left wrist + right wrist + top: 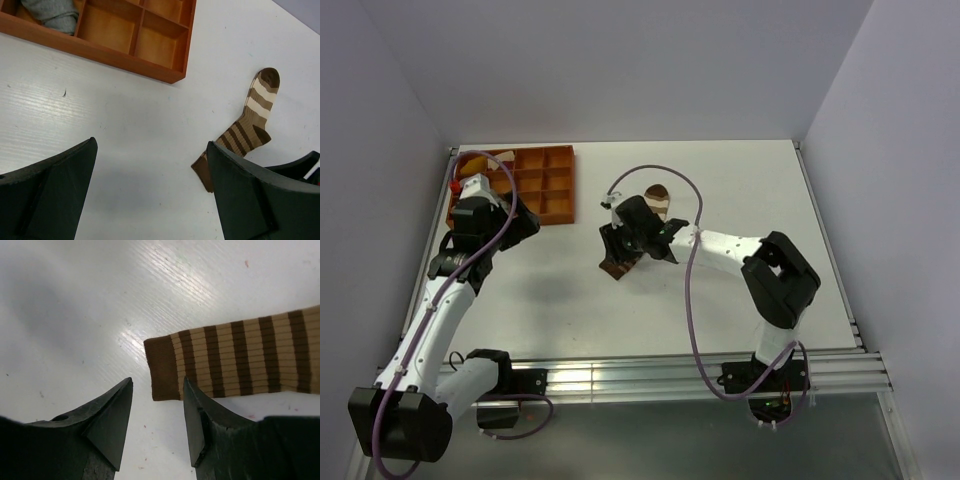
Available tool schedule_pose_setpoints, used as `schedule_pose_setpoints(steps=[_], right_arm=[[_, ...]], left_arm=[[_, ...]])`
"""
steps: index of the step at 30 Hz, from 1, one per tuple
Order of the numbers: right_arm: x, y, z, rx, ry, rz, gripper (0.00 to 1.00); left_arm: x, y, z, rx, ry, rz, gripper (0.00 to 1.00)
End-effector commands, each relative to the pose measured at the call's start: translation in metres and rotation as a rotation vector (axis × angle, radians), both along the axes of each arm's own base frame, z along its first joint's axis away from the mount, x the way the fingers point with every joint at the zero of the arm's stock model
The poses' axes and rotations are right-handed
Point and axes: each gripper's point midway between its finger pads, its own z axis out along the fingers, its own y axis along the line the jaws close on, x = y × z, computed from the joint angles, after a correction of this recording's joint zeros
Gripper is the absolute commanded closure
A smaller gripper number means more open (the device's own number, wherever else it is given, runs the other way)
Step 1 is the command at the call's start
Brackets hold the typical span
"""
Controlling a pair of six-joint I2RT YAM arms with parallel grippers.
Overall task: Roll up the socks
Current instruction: Adjust the sock at the center of the board.
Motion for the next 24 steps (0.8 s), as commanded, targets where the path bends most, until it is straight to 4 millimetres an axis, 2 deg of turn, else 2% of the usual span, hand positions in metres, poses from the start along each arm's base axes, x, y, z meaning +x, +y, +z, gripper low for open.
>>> schedule_pose_setpoints(steps=[1, 5, 7, 11, 16, 21, 24], right_arm=[[-0.010, -0.012, -0.002, -0.119, -0.110, 0.137, 0.48], [-0.029, -0.015, -0.020, -0.174, -0.126, 0.262, 0.47], [-0.031, -0.016, -0.023, -0.186, -0.157, 0.297, 0.46], [-0.024, -0.018, -0.024, -0.241, -0.214, 0.293, 0.45], [-0.025, -0.007, -0.015, -0.240, -0.280, 0.324, 0.45], [-0.022, -0.001, -0.025, -0.265, -0.271, 0.344, 0.45], [-0.020, 0.006, -0.019, -0.248, -0.285, 0.344, 0.45]], left_arm=[[0.002, -0.005, 0.012, -0.027, -0.051, -0.017, 0.04], [0.001, 0.001, 0.014, -0.001, -0.056, 0.007, 0.05], [0.001, 0.002, 0.015, 0.001, -0.063, 0.013, 0.05], [0.000, 0.003, 0.013, -0.003, -0.062, 0.015, 0.05], [0.000, 0.003, 0.013, -0.011, -0.063, 0.018, 0.05], [0.001, 0.003, 0.014, -0.020, -0.067, 0.014, 0.06], [0.001, 0.003, 0.012, -0.020, -0.062, 0.013, 0.06]])
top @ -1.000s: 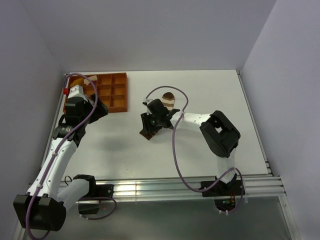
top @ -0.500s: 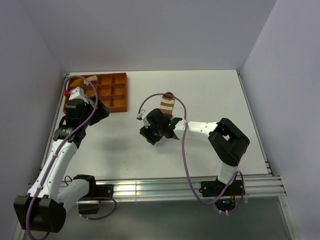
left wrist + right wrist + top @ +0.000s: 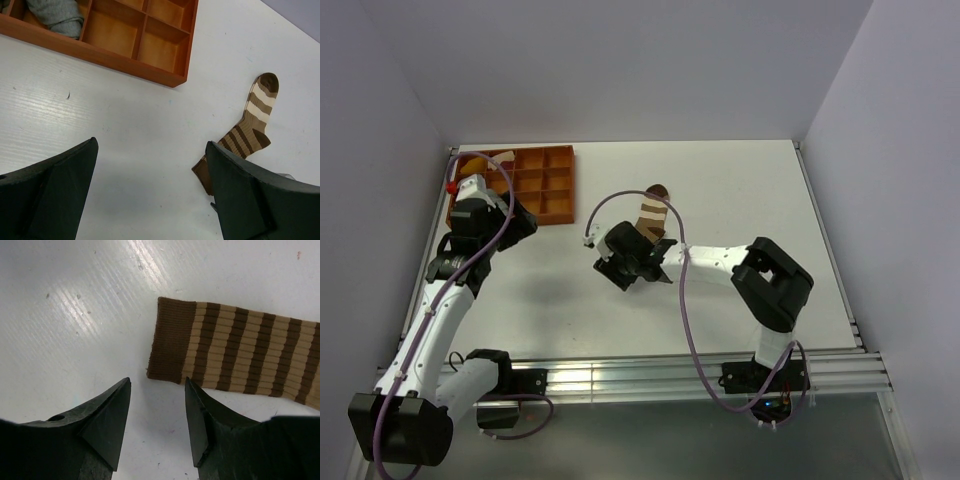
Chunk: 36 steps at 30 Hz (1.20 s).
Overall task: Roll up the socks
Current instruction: Adjust the sock at the center of the board, then roll the sock at the center of the board.
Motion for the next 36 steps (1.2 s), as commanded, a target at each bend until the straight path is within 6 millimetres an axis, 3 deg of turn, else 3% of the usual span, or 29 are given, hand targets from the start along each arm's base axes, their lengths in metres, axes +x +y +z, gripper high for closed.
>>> schedule_pose_setpoints(steps=[1, 15, 26, 33, 36], right_arm=[[0.014, 0.019, 0.017, 0.037, -0.068, 0.016, 0.45], [0.022, 0.024, -0.005, 0.015, -0.083, -0.025, 0.48], [0.016, 0.014, -0.026, -0.043, -0.051, -0.025, 0.49], [0.009, 0.014, -0.028, -0.054, -0.038, -0.015, 0.49], [0.005, 0.020, -0.015, -0.013, -0.032, 0.005, 0.48]], left_arm=[[0.003, -0.001, 0.009, -0.020, -0.043, -0.001, 0.06], [0.003, -0.002, 0.008, -0.031, -0.043, -0.006, 0.07], [0.003, -0.002, 0.008, -0.035, -0.045, -0.010, 0.07], [0.003, -0.002, 0.007, -0.036, -0.040, -0.011, 0.07], [0.003, -0.002, 0.007, -0.036, -0.041, -0.009, 0.08]])
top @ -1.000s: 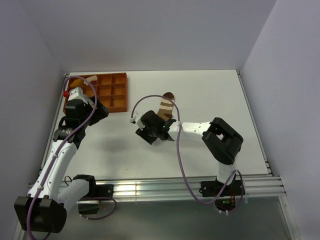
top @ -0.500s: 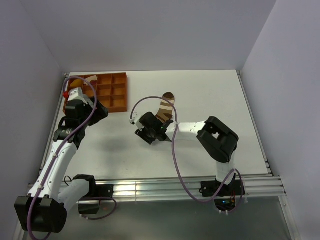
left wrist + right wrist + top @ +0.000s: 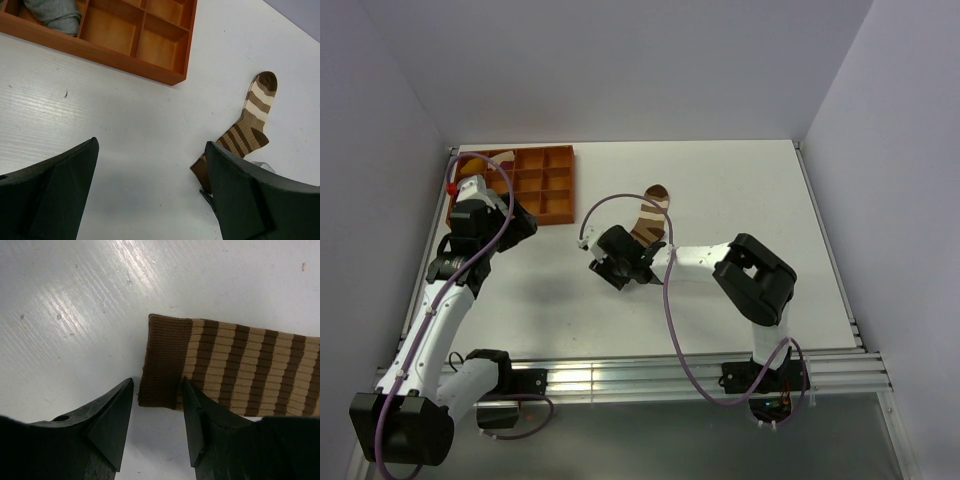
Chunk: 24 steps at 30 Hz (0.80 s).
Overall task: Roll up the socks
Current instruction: Roll the sock at the center of the board.
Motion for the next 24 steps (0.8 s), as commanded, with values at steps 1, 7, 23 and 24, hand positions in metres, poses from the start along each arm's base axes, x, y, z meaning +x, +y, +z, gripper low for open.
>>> schedule_pose_setpoints(steps=[1, 7, 23, 24], right_arm=[[-0.007, 0.010, 0.016, 0.042, -0.001, 0.029, 0.48], [-0.007, 0.012, 0.037, 0.065, -0.010, 0.074, 0.46], [-0.005, 0.008, 0.012, 0.010, 0.001, 0.075, 0.46], [-0.005, 0.008, 0.009, 0.005, 0.003, 0.074, 0.46]], left_arm=[[0.004, -0.001, 0.010, -0.021, -0.046, 0.001, 0.08], [0.004, 0.000, 0.010, -0.021, -0.044, 0.004, 0.08], [0.004, -0.003, 0.009, -0.035, -0.042, -0.010, 0.08], [0.005, -0.003, 0.009, -0.035, -0.041, -0.012, 0.08]])
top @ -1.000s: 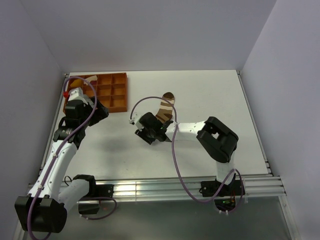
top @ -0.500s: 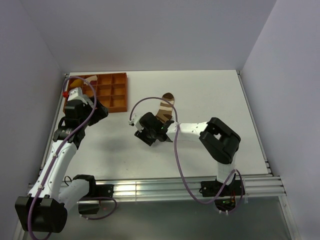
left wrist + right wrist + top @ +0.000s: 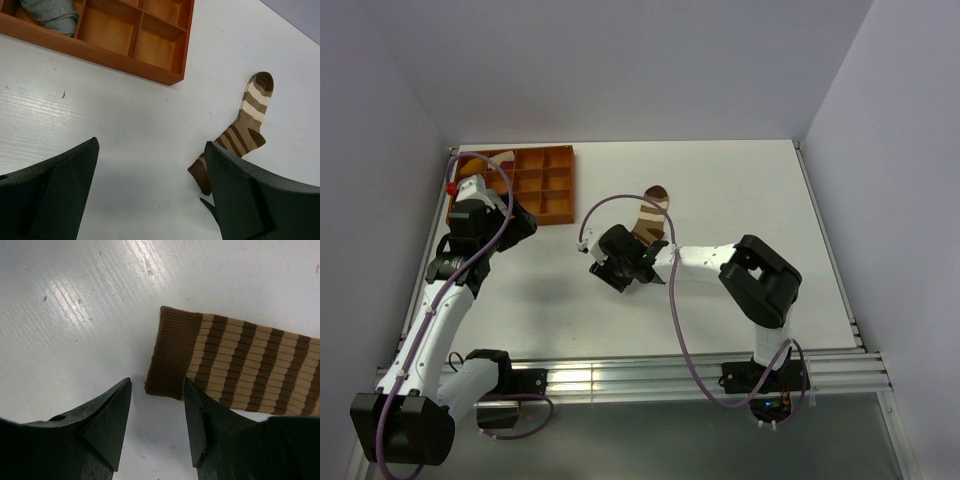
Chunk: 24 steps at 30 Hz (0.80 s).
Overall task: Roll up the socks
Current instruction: Roll the sock at the center of the board.
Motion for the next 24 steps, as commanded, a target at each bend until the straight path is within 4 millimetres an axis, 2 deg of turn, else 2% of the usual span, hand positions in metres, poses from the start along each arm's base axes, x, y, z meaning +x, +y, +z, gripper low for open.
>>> schedule_pose_setpoints(steps=[1, 5, 11, 14, 15, 18, 20, 24], right_arm=[[0.007, 0.008, -0.004, 0.000, -0.017, 0.008, 0.46], [0.005, 0.005, -0.018, -0.025, 0.003, 0.002, 0.48], [0.001, -0.005, -0.031, -0.057, 0.012, -0.028, 0.63], [-0.001, -0.008, -0.034, -0.059, 0.014, -0.042, 0.71], [-0.001, -0.008, -0.033, -0.054, 0.012, -0.051, 0.80], [-0.003, -0.006, -0.029, -0.028, 0.025, -0.058, 0.84], [-0.006, -0.003, -0.028, -0.006, 0.043, -0.060, 0.91], [-0.011, 0.008, -0.023, 0.053, 0.100, -0.059, 0.94]], left_arm=[[0.004, -0.003, 0.007, -0.027, -0.036, -0.007, 0.08], [0.004, -0.004, 0.006, -0.030, -0.033, -0.008, 0.08], [0.005, -0.004, 0.005, -0.035, -0.031, -0.013, 0.08], [0.005, -0.006, 0.004, -0.041, -0.027, -0.022, 0.08], [0.005, -0.007, 0.003, -0.046, -0.022, -0.027, 0.08], [0.005, -0.010, -0.001, -0.059, -0.007, -0.035, 0.08], [0.006, -0.012, -0.002, -0.068, 0.001, -0.042, 0.08], [0.005, -0.021, -0.009, -0.101, 0.030, -0.059, 0.08]])
